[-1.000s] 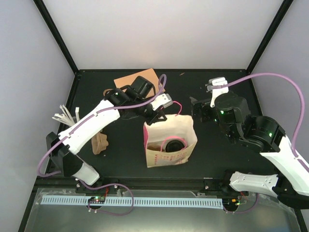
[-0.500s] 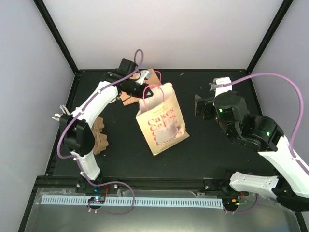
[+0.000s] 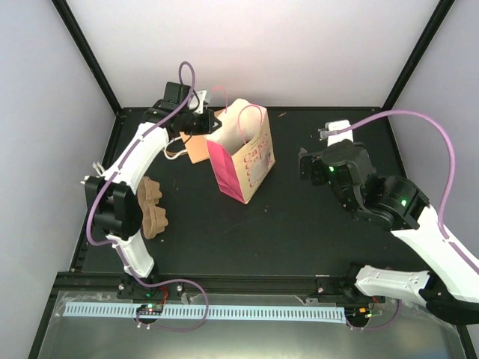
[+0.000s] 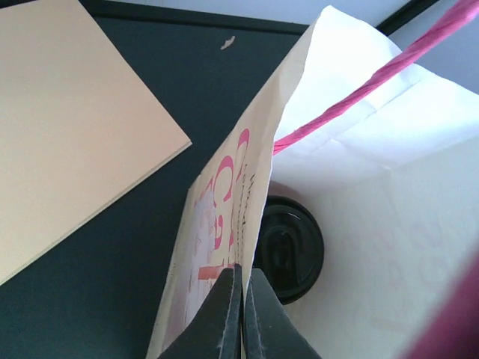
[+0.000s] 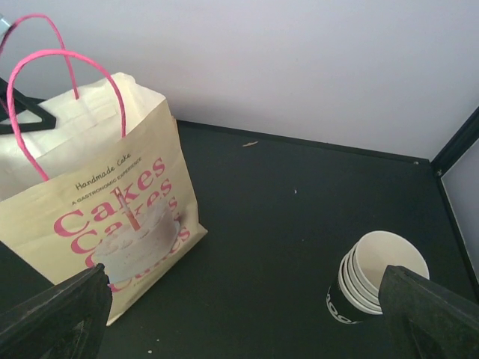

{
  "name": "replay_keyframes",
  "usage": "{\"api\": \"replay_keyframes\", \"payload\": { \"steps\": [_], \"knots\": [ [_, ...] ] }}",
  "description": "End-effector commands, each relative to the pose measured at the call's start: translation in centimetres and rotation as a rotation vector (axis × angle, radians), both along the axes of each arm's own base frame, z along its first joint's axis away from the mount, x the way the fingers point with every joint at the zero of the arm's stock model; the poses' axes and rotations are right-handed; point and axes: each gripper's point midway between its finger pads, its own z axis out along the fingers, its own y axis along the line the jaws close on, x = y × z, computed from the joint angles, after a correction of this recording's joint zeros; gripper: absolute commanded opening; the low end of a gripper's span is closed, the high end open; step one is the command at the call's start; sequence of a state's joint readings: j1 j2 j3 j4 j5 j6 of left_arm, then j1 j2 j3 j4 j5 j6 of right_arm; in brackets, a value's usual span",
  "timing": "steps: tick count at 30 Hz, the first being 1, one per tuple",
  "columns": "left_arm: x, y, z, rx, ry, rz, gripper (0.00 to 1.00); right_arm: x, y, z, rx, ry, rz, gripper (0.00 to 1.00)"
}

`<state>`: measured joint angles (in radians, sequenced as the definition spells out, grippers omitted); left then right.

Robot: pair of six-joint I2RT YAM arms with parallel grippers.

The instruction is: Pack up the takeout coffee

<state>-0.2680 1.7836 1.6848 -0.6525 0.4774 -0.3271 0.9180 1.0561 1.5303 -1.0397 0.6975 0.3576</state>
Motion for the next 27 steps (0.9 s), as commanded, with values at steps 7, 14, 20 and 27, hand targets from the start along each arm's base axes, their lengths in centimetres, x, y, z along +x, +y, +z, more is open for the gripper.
{"api": "replay_keyframes", "payload": {
  "steps": [7, 14, 20, 27],
  "knots": [
    [-0.2, 0.0, 3.1, -0.075, -0.072, 0.011, 0.18, 1.0, 0.3, -1.9, -0.032, 0.045, -0.023, 1.0],
    [-1.5, -0.2, 4.3, -0.1, -0.094, -0.017, 0.62, 1.2, 0.2, -4.3, 0.021, 0.113, -0.026, 1.0],
    [-3.4, -0.1, 7.4, -0.119, -0.156, -0.053, 0.83, 1.2, -0.5, -4.9, 0.042, 0.123, -0.041, 1.0],
    [-7.5, 1.0, 12.1, -0.114, -0.252, -0.069, 0.99, 1.1, -0.7, -5.7, 0.049, 0.126, -0.05, 1.0]
  ]
}}
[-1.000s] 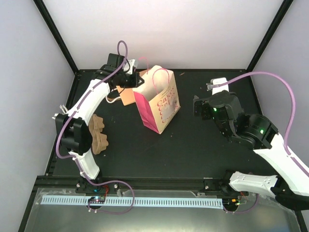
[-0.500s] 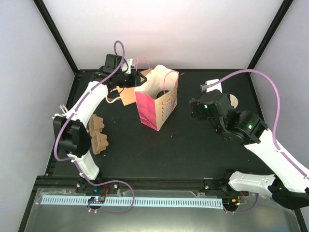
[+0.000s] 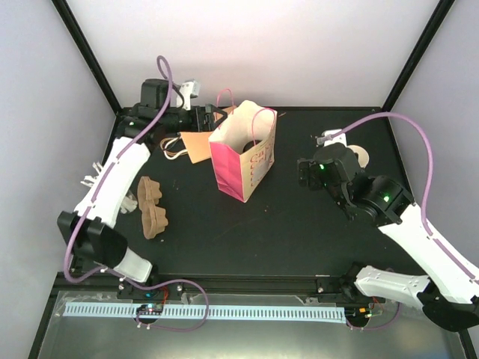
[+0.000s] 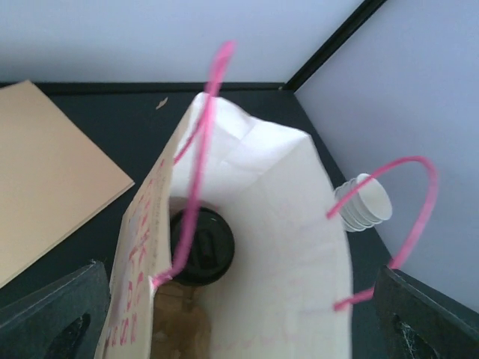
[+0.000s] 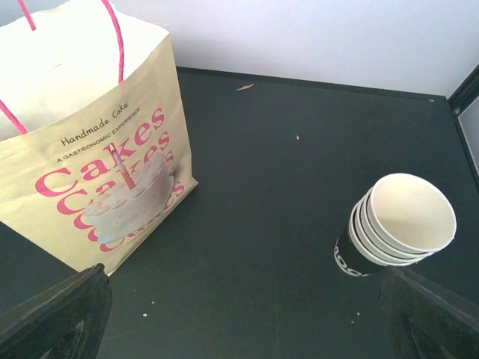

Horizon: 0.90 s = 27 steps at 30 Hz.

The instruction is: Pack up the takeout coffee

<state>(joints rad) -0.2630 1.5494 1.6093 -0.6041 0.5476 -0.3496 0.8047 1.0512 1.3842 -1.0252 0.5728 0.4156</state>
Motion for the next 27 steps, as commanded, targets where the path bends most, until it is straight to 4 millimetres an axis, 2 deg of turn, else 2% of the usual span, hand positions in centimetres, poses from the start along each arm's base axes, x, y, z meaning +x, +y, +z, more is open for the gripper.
{"api": "replay_keyframes", "payload": {
  "steps": [1, 6, 10, 14, 18, 23, 27],
  "knots": [
    [-3.6, 0.9, 4.2, -0.004, -0.099, -0.022, 0.99, -0.1, -0.2, 0.2, 0.054, -0.026, -0.013, 1.0],
    [-7.5, 3.2, 7.0, 0.026, -0.205, 0.038, 0.99, -0.3, -0.1, 0.4, 0.088, -0.067, 0.011, 1.0],
    [-9.9, 5.7, 6.2, 0.105, -0.226, 0.125, 0.99, -0.3, 0.1, 0.0, 0.104, -0.089, 0.028, 1.0],
    [-11.9, 9.3, 3.8, 0.197, -0.19, 0.275, 0.99, -0.3, 0.2, -1.0, 0.122, -0.099, 0.026, 1.0],
    [-14.2, 12.4, 0.0, 0.28, -0.104, 0.403, 0.99, -0.3, 0.4, -2.5, 0.162, -0.089, 0.019, 1.0],
    [-16.7, 13.8, -4.2, 0.254, -0.054, 0.474, 0.99, -0.6, 1.2, -5.8, 0.212, -0.071, 0.049, 1.0],
    [-17.6, 14.0, -8.4, 0.205, 0.012, 0.517, 0.99, -0.6, 1.3, -8.1, 0.221, -0.07, 0.045, 1.0]
  ]
}}
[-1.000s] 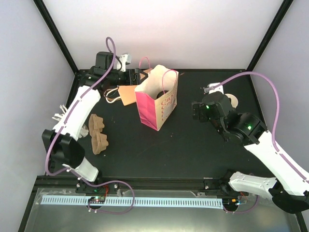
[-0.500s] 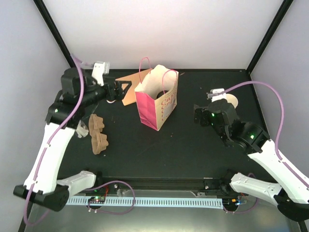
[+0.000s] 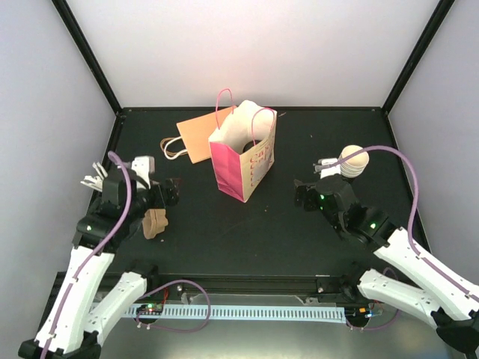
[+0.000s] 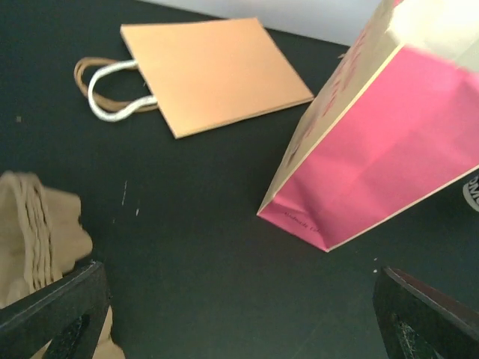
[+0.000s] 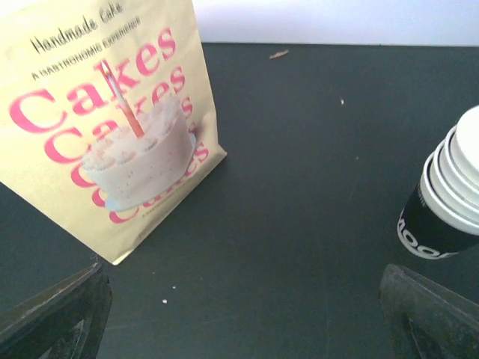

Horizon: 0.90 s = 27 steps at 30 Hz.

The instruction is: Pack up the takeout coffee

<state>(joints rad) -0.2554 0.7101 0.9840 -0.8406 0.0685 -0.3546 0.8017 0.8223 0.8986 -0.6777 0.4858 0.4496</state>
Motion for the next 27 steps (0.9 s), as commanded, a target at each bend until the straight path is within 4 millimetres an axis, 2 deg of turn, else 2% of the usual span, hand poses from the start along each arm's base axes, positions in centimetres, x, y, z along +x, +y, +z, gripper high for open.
{"api": "replay_keyframes", "payload": {
  "steps": [1, 4, 7, 10, 13, 21, 27],
  "knots": [
    [-0.7, 1.2, -3.6, -0.069, 0.052, 0.114, 0.99, 0.5, 0.6, -0.2, 0.094, -0.047, -0.008, 1.0],
    [-0.8, 1.8, -7.2, -0.092, 0.128, 0.191, 0.99, 0.4, 0.5, -1.0, 0.096, -0.042, -0.014, 1.0],
    [-1.1, 4.5, -9.8, -0.052, 0.201, 0.373, 0.99, 0.2, 0.3, -1.3, 0.097, -0.042, -0.014, 1.0],
    [-1.5, 6.9, -10.8, -0.011, 0.234, 0.511, 0.99, -0.1, 0.0, -1.4, 0.104, -0.05, -0.013, 1.0],
    [-1.5, 7.8, -11.2, -0.006, 0.244, 0.562, 0.99, -0.2, -0.4, -1.7, 0.099, -0.057, -0.024, 1.0],
    [-0.3, 5.9, -14.8, -0.078, 0.333, 0.494, 0.97, -0.2, -1.7, -1.9, 0.078, -0.064, -0.088, 1.0],
    [1.3, 3.0, -15.9, -0.138, 0.357, 0.351, 0.67, 0.2, -2.4, -3.0, 0.017, -0.024, -0.138, 1.0]
  ]
}}
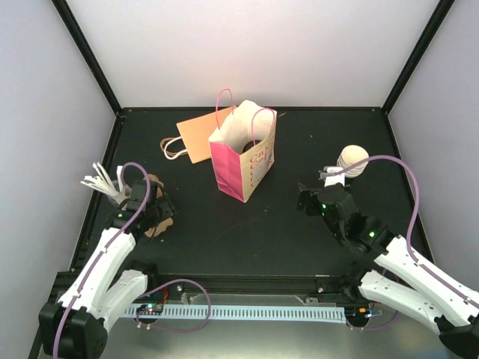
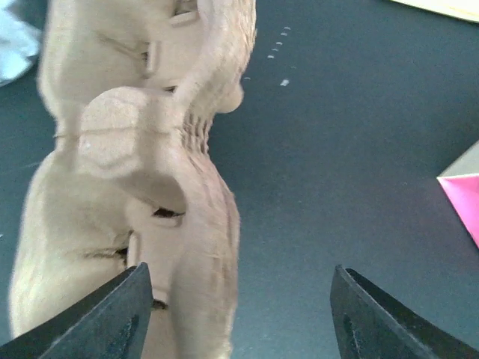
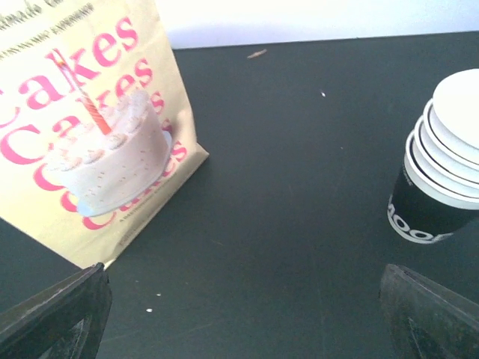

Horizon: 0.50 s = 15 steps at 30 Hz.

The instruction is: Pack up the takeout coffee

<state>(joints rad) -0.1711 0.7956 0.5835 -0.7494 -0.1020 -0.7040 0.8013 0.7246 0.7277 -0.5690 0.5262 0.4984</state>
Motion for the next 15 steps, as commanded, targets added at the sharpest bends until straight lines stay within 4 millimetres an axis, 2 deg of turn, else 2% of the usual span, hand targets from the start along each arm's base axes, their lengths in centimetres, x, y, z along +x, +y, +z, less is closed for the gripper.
{"api": "replay_keyframes", "payload": {
  "steps": [1, 5, 9, 12, 15],
  "knots": [
    [2.5, -2.5, 0.9, -0.099, -0.07, -0.09, 0.62, 0.7, -1.2, -0.7, -0.049, 0.028, -0.089, 1.0],
    [3.7, -3.1, 0.3, -0.112, -0.051, -0.113, 0.53, 1.6, -0.5, -2.1, -0.054, 0.127, -0.066, 1.0],
    [4.8, -3.5, 0.0, -0.108, -0.045, -0.135, 0.52, 3.1, -2.2, -2.3, -0.009, 0.173, -0.128, 1.0],
    [5.4, -3.8, 0.8, -0.1, -0.047, -0.165, 0.53, 4.1, -3.0, -2.1, -0.004, 0.198, -0.173, 1.0],
    [5.8, -4.1, 2.5, -0.085, -0.077, -0.206, 0.57, 4.9, -3.3, -1.8, -0.022, 0.233, -0.232, 1.0]
  ]
}}
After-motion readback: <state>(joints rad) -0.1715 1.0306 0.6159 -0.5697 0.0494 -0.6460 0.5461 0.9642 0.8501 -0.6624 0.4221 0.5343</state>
